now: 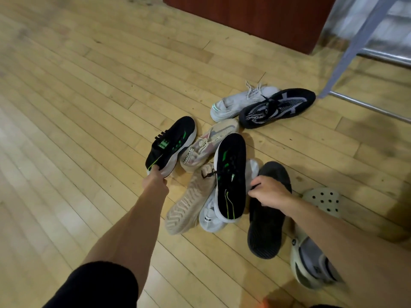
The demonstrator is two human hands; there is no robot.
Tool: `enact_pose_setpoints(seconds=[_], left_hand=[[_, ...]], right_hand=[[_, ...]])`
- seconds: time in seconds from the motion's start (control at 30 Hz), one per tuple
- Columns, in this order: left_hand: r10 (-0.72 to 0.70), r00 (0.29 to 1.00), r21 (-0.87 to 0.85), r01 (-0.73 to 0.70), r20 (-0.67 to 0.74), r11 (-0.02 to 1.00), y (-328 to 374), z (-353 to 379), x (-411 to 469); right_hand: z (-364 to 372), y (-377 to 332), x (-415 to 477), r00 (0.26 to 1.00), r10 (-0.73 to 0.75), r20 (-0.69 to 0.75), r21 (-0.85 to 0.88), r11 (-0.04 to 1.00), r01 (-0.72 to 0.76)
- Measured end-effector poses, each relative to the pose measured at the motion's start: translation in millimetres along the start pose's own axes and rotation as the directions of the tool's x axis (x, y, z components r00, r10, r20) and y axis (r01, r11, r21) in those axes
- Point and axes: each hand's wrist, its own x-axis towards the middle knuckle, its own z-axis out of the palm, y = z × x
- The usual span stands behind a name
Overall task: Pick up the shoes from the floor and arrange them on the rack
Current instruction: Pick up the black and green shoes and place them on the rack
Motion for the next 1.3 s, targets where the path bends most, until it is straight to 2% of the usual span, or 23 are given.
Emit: enact_pose_setpoints(seconds=[0.2,0.33,0.43,0.53,0.63,0.73,0.8,0.83,0.87,0.93,0.97,1.03,1.1,1.2,1.23,1.3], left_hand=[[0.084,0.955,-0.040,-0.075,0.283,0.996,8,-2,-42],[0.102,0.885,-0.103,-0.061,0.454,0.993,-10,6,-95],[0.132,0.780,-0.128,-0.068,0.611,0.989,-34,13,-144],[0.128,0.660,-0.083,-0.100,0.740,0.992,-62,21,-179],[0.128,0.561,0.008,-0.234,0.818,0.972,-77,30,-191],[0.081,0.465,0.181,-0.492,0.882,0.852,-81,32,-188],[0.056,0.483,0.305,-0.634,0.874,0.710,-78,27,-179],[0.077,0.509,0.370,-0.714,0.857,0.595,-77,25,-169],[0.124,0.533,0.440,-0.790,0.837,0.428,-77,24,-156],[0.249,0.592,0.586,-0.803,0.766,0.107,-77,22,-129],[0.281,0.624,0.642,-0.766,0.729,0.038,-78,21,-118],[0.213,0.677,0.694,-0.720,0.704,-0.007,-82,21,-104],[0.084,0.727,0.725,-0.687,0.682,0.057,-85,26,-103],[0.001,0.790,0.773,-0.599,0.613,0.206,-89,32,-103],[-0.008,0.802,0.782,-0.580,0.597,0.229,-91,33,-103],[0.024,0.808,0.789,-0.581,0.589,0.199,-94,36,-103]], right_hand=[[-11,-23,-26,0.998,-0.042,-0.044,0.051,0.998,0.045],[-14,-39,-38,0.996,-0.073,-0.051,0.288,0.954,0.085],[-21,-46,-39,0.997,-0.056,-0.055,0.522,0.850,0.077],[-31,-39,-37,0.987,0.013,-0.158,0.664,0.741,0.097],[-41,-16,-40,0.968,0.142,-0.209,0.717,0.695,0.053],[-44,3,-37,0.966,0.212,-0.145,0.756,0.654,-0.030],[-44,13,-31,0.964,0.236,-0.124,0.735,0.674,-0.071],[-43,19,-27,0.962,0.251,-0.108,0.712,0.695,-0.102],[-42,25,-24,0.958,0.272,-0.093,0.673,0.726,-0.141],[-40,39,-16,0.945,0.319,-0.069,0.548,0.804,-0.231],[-39,44,-14,0.940,0.334,-0.063,0.470,0.841,-0.268],[-38,45,-11,0.942,0.322,-0.097,0.317,0.907,-0.278],[-38,42,-10,0.939,0.308,-0.154,0.233,0.935,-0.269],[-33,45,-8,0.939,0.343,0.009,0.339,0.883,-0.326],[-30,47,-8,0.936,0.344,0.073,0.372,0.862,-0.346],[-26,50,-6,0.930,0.335,0.150,0.423,0.829,-0.367]])
